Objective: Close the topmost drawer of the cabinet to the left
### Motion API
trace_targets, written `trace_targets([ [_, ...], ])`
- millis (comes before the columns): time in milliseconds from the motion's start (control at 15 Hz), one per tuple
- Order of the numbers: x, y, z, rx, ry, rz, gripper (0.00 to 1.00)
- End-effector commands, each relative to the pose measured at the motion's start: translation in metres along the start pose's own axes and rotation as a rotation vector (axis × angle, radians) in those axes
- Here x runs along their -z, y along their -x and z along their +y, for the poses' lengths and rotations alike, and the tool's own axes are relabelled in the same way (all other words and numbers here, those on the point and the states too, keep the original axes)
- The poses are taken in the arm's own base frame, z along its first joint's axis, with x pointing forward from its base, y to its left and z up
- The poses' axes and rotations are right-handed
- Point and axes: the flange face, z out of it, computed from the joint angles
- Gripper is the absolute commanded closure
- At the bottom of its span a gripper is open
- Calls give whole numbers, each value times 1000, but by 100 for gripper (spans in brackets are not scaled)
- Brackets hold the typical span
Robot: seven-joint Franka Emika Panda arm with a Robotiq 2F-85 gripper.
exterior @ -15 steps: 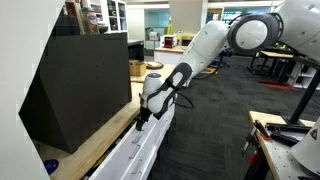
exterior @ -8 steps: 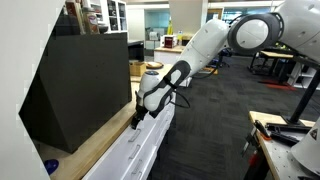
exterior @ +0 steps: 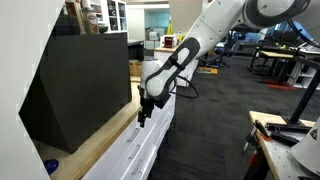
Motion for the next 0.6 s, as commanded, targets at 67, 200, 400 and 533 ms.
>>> trace_targets([
  [67, 47, 36, -10, -15, -1, -93, 0],
  [200, 57, 45, -11, -14, 13, -105, 0],
  [400, 46, 34, -10, 8, 7, -84, 0],
  [533, 50, 39, -10, 9, 10, -90, 0],
])
